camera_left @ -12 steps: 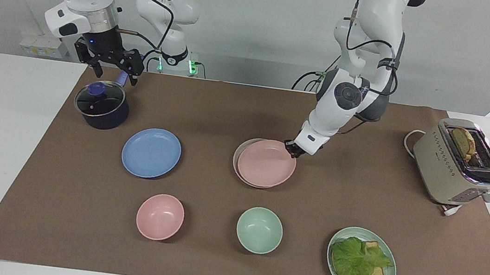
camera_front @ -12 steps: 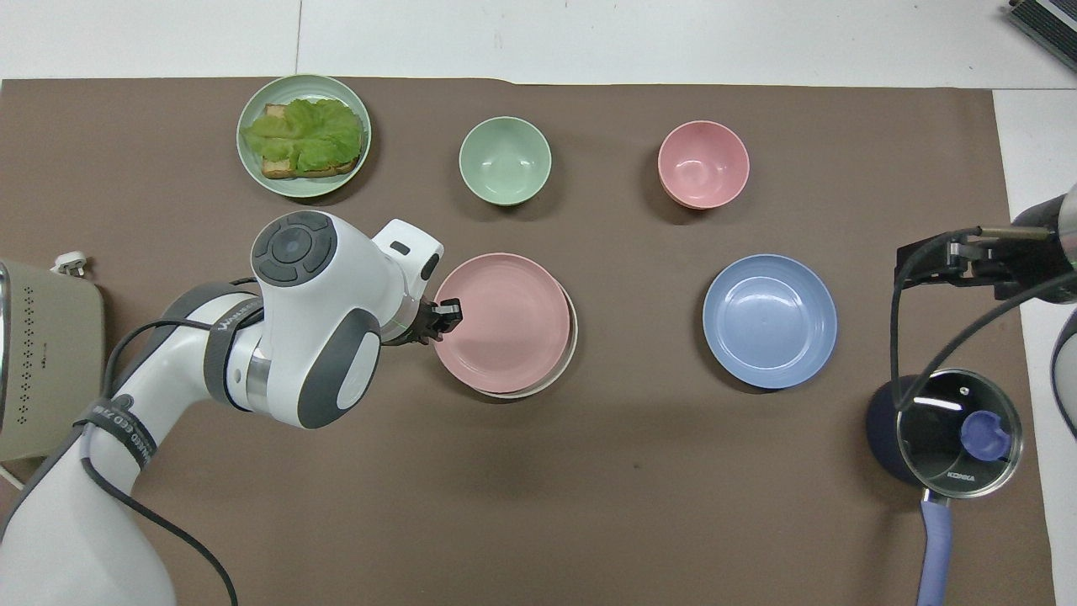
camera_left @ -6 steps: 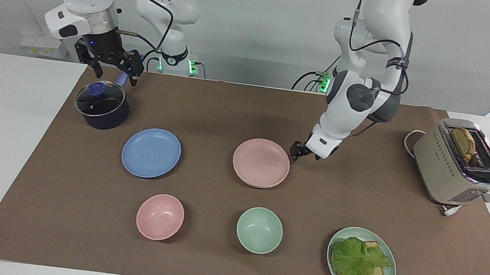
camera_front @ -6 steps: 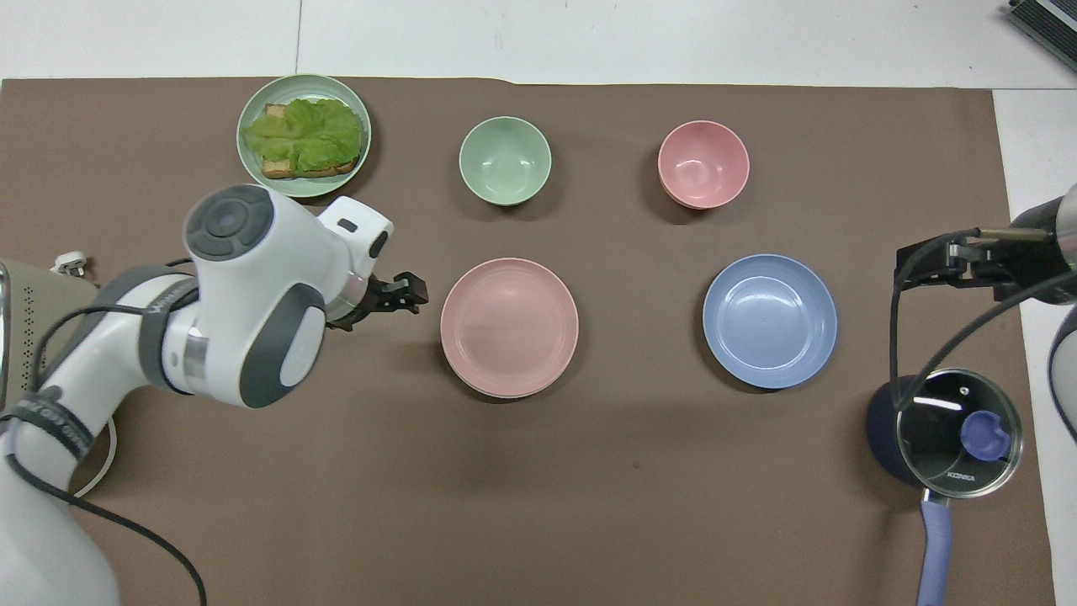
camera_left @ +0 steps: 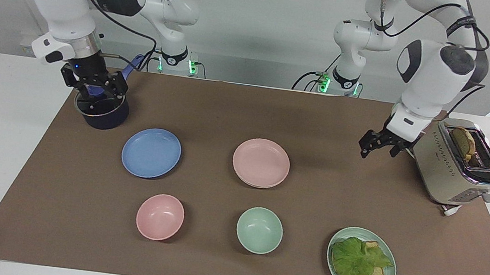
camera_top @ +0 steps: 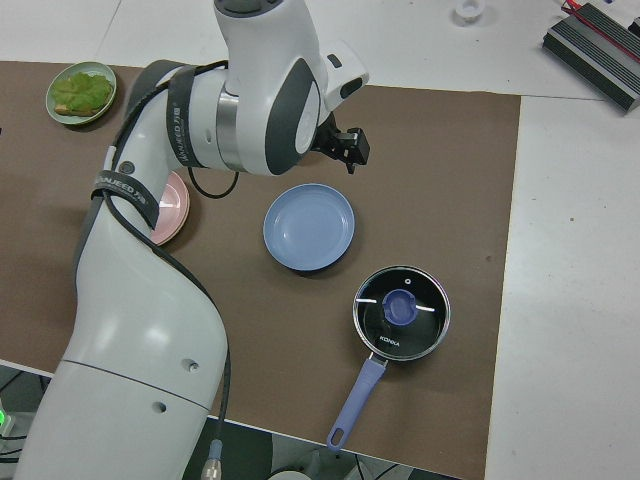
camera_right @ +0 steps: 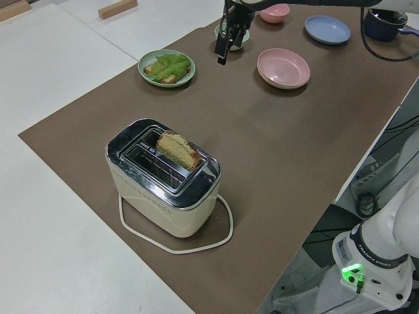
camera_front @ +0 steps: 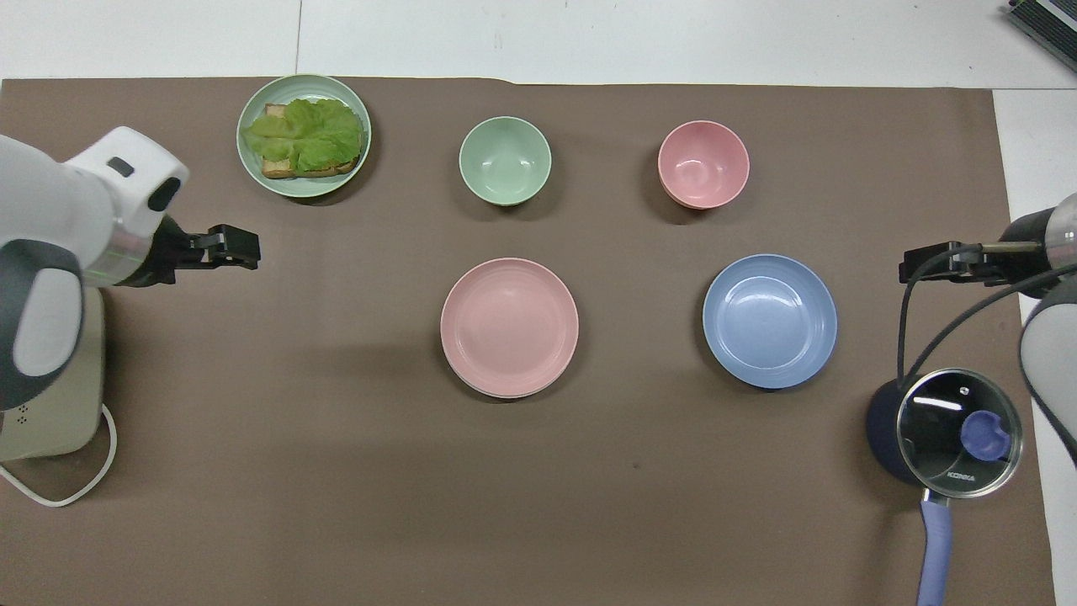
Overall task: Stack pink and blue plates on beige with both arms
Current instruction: 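Release the pink plate and withdraw the left gripper to rest, then reach the right gripper to the rim of the blue plate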
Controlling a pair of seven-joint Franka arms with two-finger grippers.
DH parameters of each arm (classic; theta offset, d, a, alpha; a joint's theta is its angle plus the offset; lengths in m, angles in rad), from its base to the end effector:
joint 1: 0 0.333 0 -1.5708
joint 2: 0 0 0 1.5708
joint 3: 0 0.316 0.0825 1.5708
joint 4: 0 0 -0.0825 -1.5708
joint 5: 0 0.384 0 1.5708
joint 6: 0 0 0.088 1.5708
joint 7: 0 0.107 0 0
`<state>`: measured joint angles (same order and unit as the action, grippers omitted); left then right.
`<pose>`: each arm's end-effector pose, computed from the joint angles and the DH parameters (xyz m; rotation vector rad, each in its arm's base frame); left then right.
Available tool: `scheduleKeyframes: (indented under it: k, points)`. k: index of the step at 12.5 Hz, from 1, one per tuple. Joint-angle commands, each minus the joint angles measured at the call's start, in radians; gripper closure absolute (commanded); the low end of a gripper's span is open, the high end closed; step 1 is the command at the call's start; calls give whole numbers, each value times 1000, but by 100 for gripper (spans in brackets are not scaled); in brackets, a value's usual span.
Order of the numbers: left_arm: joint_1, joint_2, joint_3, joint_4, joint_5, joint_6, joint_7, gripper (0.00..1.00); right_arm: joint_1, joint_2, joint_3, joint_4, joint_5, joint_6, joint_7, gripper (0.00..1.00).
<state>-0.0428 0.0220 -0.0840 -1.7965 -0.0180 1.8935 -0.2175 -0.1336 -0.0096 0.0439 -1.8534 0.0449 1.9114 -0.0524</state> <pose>0.5729 -0.0740 0.5329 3.1044 0.1489 0.1099 0.5646 -0.0475 0.5249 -3.1012 0.0789 -0.1093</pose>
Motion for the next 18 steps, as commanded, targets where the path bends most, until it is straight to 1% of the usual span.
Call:
scheduleKeyframes:
  k: [1, 3, 4, 6, 7, 8, 9, 12, 14, 15, 16, 17, 18]
  points:
    - [46, 9, -10, 120, 24, -115, 79, 0, -46, 93, 5, -52, 117, 118, -116, 0]
    - [69, 9, -8, 201, 29, -209, 156, 0, -37, 179, 5, -69, 128, 226, -130, 0]
    - [78, 7, -6, 222, 30, -229, 167, 0, -37, 216, 7, -81, 130, 268, -142, 4]
    - [78, 3, -6, 238, 27, -231, 161, 0, -35, 263, 8, -118, 142, 358, -155, 9]
    - [78, -16, -11, 237, 27, -220, 159, 0, -37, 276, 8, -137, 188, 371, -177, 12]
    - [78, -22, -10, 232, 26, -223, 162, 0, -35, 281, 8, -162, 241, 374, -231, 15]
    - [80, -24, -10, 232, 24, -228, 165, 0, -37, 275, 7, -187, 272, 383, -266, 17]
    - [81, -24, -10, 229, 24, -231, 167, 0, -37, 263, 8, -237, 276, 382, -279, 29]
    - [80, -25, -10, 227, 24, -231, 165, 0, -43, 255, 7, -248, 276, 371, -290, 39]
    - [80, -25, -10, 227, 24, -231, 165, 0, -46, 255, 7, -248, 276, 368, -300, 48]
    - [81, -25, -10, 227, 24, -231, 167, 0, -49, 255, 5, -248, 276, 368, -316, 69]
    - [81, -25, -10, 229, 24, -232, 167, 0, -49, 255, 5, -247, 276, 368, -317, 93]
    - [81, -25, -10, 227, 24, -234, 165, 0, -53, 255, 5, -241, 276, 367, -316, 100]
